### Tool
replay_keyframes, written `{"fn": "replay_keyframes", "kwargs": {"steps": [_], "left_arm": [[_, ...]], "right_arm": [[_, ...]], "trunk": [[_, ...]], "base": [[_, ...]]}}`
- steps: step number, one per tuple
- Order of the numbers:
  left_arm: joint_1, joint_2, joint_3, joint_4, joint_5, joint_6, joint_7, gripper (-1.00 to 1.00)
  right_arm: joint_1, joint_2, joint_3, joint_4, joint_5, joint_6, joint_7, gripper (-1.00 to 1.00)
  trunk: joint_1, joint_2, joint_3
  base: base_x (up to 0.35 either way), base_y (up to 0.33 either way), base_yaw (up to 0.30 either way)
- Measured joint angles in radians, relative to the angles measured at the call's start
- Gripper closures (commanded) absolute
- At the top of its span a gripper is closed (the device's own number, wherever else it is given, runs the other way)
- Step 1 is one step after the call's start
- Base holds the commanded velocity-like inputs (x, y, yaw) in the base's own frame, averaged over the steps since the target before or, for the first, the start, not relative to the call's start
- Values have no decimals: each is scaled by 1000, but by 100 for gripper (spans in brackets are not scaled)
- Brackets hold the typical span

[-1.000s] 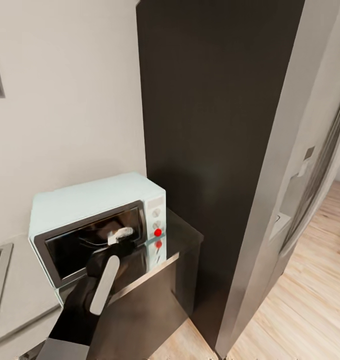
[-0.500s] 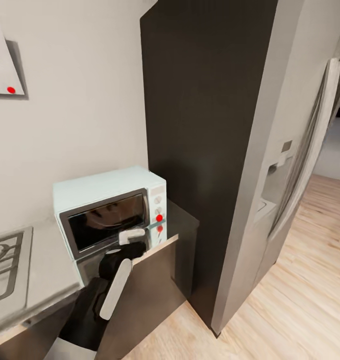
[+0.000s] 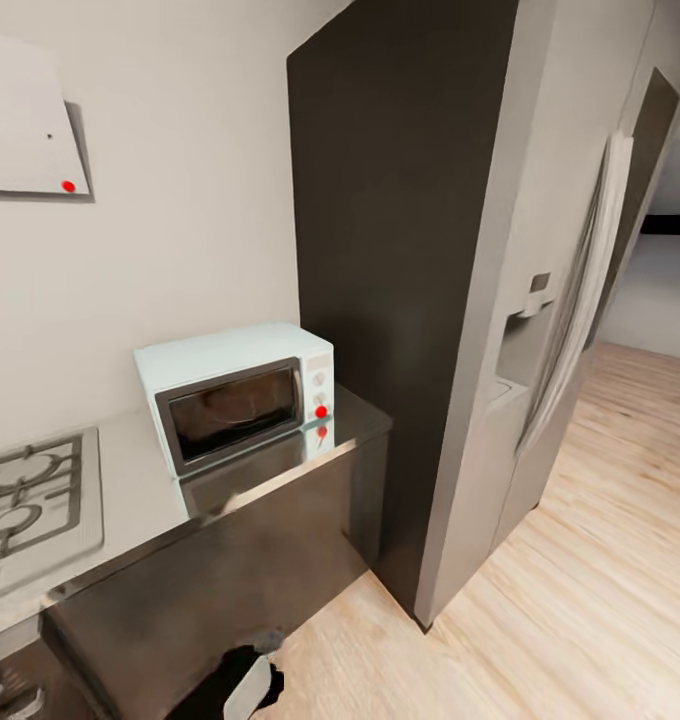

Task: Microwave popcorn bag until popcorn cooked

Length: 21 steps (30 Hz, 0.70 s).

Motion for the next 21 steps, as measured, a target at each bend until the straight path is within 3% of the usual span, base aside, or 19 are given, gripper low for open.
{"fn": "replay_keyframes", "kwargs": {"steps": [2, 5, 7, 11, 14, 17, 21], "left_arm": [[3, 4, 4, 295, 8, -138, -179, -100], [2, 16, 3, 371, 8, -191, -289, -100], [11, 21, 3, 383, 9, -202, -312, -100], [93, 24, 4, 389, 11, -282, -329, -100], [143, 30, 4, 390, 11, -331, -332, -100], [204, 60, 3, 390, 10, -400, -333, -100], [232, 64, 3, 389, 9, -430, -334, -100]], "right_arm": [[0, -1, 3, 0, 2, 2, 0, -100], [0, -1, 4, 0, 3, 5, 1, -100], [0, 0, 5, 0, 5, 5, 2, -100], [0, -4, 5, 0, 5, 3, 1, -100], [0, -4, 5, 0, 6, -1, 0, -100], [0, -7, 6, 0, 9, -2, 0, -100], [0, -9, 5, -1, 11, 7, 2, -100]], "trunk": [[0, 0, 0], [0, 0, 0], [0, 0, 0], [-1, 0, 0], [-1, 0, 0], [-1, 0, 0], [-1, 0, 0]], "base": [[-346, 0, 0], [-346, 0, 0], [-335, 0, 0], [-107, 0, 94], [-14, 0, 245], [-2, 0, 272], [0, 0, 278]]}}
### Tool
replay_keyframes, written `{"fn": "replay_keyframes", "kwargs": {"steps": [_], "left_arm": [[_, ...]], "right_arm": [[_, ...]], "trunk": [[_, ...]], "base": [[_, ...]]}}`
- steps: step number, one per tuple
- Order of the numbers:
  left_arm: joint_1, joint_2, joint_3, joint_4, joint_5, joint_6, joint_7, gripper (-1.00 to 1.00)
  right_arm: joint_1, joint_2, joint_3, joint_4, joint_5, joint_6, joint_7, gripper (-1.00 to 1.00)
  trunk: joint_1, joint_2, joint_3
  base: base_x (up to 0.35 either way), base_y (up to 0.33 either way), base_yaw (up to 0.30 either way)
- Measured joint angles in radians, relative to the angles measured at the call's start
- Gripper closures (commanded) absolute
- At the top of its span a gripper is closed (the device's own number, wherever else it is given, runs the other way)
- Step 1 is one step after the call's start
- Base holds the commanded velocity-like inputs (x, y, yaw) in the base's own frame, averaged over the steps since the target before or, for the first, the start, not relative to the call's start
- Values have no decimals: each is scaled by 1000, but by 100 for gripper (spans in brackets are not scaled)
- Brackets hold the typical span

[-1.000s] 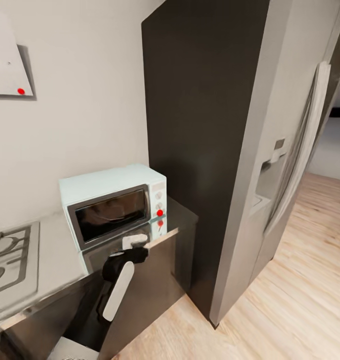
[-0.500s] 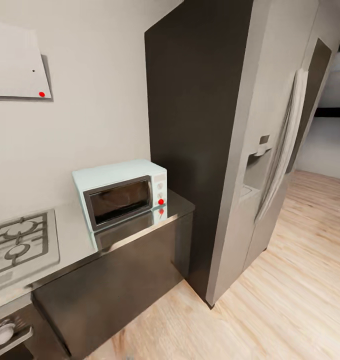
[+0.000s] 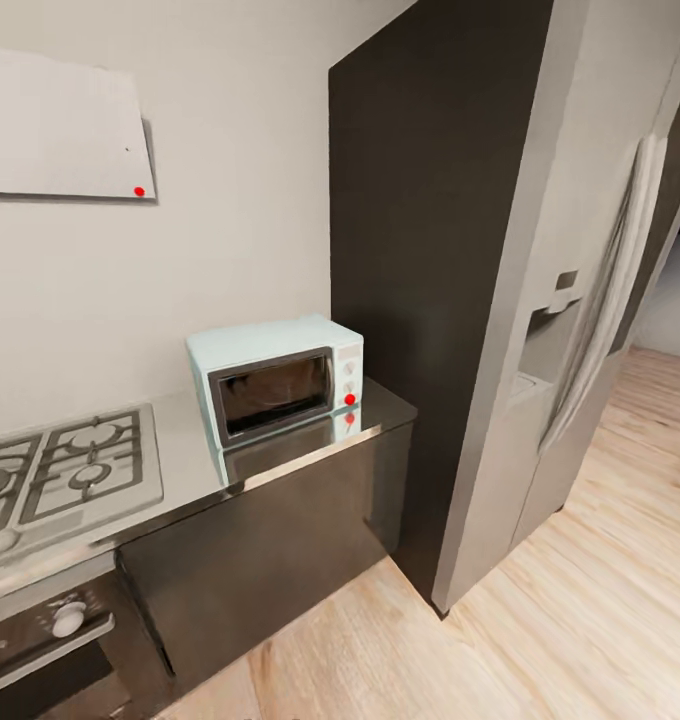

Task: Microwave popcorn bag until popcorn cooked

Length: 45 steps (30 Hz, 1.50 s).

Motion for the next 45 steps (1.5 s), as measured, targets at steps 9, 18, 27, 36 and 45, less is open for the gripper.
{"fn": "replay_keyframes", "kwargs": {"steps": [9, 18, 27, 36, 45], "left_arm": [[37, 2, 1, -2, 4, -6, 0, -100], [38, 3, 1, -1, 72, -6, 0, -100], [37, 8, 1, -1, 75, -6, 0, -100], [37, 10, 1, -1, 77, -6, 0, -100], [38, 10, 1, -2, 81, -6, 1, -100]], "right_arm": [[0, 50, 117, -13, 1, -57, -12, -100], [0, 52, 126, -13, -5, -69, -20, -100], [0, 50, 128, -13, -7, -72, -48, -100], [0, 51, 132, -13, -1, -70, -48, -100], [0, 50, 133, -13, -2, -70, -48, -100]], "trunk": [[0, 0, 0], [0, 0, 0], [0, 0, 0], [0, 0, 0], [0, 0, 0]], "base": [[0, 0, 297], [0, 0, 300], [40, -177, 174], [85, -273, 29], [66, -274, 258]]}}
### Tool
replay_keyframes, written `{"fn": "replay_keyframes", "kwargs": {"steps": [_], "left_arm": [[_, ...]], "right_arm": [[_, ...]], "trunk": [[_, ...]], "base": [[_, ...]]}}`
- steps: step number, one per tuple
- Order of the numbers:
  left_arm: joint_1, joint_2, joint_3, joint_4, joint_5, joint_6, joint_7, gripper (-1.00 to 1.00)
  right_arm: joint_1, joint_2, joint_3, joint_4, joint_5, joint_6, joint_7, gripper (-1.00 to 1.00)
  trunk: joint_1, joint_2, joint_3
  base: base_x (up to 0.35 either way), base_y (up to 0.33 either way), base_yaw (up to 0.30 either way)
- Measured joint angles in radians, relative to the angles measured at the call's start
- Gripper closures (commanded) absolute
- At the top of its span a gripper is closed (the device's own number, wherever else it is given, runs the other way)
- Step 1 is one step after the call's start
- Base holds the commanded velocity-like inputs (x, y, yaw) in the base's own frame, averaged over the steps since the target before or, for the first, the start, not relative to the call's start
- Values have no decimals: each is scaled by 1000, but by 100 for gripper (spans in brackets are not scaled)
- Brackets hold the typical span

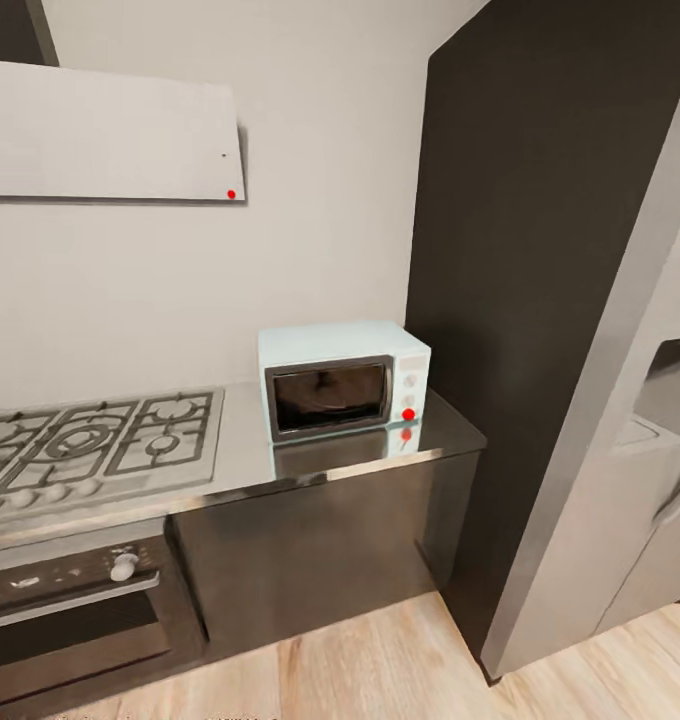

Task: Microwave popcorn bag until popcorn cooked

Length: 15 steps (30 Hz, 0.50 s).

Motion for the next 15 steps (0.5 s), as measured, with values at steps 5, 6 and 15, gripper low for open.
{"fn": "replay_keyframes", "kwargs": {"steps": [5, 6, 15], "left_arm": [[0, 4, 0, 0, 2, -20, 0, -100], [0, 5, 0, 0, 2, -26, 0, -100], [0, 8, -1, 0, 43, -39, -1, -100]], "right_arm": [[0, 0, 0, 0, 0, 0, 0, -100], [0, 0, 0, 0, 0, -1, 0, -100], [0, -3, -3, 0, -2, -1, 0, -100]], "trunk": [[0, 0, 0], [0, 0, 0], [0, 0, 0]], "base": [[4, -269, 269], [0, -144, 269], [0, -21, 269]]}}
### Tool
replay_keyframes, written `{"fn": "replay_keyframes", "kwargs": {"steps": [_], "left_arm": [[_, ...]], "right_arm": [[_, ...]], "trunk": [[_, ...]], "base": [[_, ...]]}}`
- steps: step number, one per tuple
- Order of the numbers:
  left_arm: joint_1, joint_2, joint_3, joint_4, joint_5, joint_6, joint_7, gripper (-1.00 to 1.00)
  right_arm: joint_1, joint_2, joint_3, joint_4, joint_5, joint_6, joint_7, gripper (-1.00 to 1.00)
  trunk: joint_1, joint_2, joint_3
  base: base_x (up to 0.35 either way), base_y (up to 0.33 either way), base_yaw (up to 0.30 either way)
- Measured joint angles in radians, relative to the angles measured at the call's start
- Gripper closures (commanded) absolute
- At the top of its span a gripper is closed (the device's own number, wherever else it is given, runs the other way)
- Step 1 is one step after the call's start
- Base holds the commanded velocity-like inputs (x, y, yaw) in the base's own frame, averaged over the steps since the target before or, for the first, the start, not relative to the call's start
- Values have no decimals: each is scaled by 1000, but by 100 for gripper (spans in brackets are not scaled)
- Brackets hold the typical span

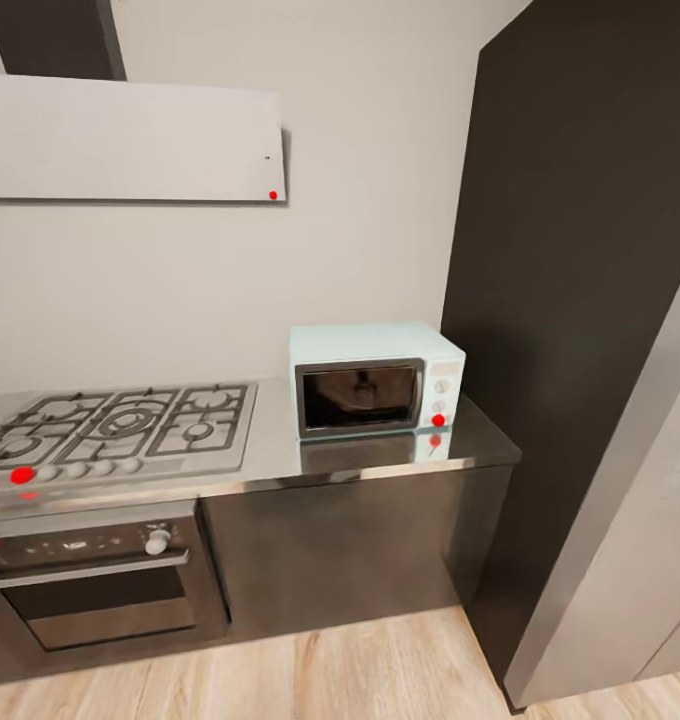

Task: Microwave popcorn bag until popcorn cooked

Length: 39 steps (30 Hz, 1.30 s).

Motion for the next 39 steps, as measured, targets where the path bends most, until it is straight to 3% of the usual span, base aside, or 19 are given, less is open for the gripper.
{"fn": "replay_keyframes", "kwargs": {"steps": [11, 15, 19, 22, 39], "left_arm": [[0, -1, 0, 0, 1, 0, 0, -100], [0, -2, 0, 1, -1, -1, 0, -100], [0, -4, -1, 1, -2, -1, -1, -100], [0, -5, -1, 0, -2, -1, -1, -100], [0, -2, -1, 1, -2, -1, -1, -100]], "right_arm": [[0, -9, -19, 0, -17, 2, 2, -100], [0, -14, -70, 0, -76, 4, 5, -100], [0, -18, -82, 0, -165, 6, 8, -100], [0, -19, -83, 0, -192, 5, 3, -100], [0, -8, -77, 1, -193, 14, 2, -100]], "trunk": [[0, 0, 0], [0, 0, 0], [0, 0, 0], [0, 0, 0], [0, 0, 0]], "base": [[0, 0, 269], [0, 0, 265], [0, -47, 63], [0, -239, 8], [0, -221, 0]]}}
